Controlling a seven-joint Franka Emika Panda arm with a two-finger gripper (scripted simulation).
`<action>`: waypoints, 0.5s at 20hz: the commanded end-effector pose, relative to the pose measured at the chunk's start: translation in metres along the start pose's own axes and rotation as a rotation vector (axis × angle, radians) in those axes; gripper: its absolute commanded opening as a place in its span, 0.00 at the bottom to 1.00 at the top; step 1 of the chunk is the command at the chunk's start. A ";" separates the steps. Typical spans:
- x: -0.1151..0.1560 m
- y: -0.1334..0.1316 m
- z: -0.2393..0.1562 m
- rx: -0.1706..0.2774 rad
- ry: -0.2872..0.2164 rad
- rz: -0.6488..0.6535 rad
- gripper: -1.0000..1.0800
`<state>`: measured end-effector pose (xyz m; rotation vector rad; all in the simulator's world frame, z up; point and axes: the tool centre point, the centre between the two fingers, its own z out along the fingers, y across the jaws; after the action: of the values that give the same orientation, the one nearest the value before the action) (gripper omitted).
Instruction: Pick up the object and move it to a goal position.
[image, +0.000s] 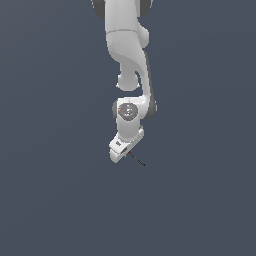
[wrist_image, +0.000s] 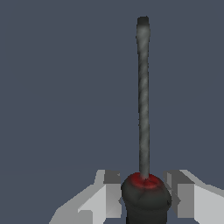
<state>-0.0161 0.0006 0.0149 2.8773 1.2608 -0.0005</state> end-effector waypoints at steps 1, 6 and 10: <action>0.000 0.000 0.000 0.000 0.000 0.000 0.00; 0.001 0.003 0.000 0.000 0.000 0.000 0.00; 0.004 0.011 0.000 0.000 0.000 0.000 0.00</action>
<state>-0.0094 -0.0010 0.0149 2.8771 1.2644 -0.0017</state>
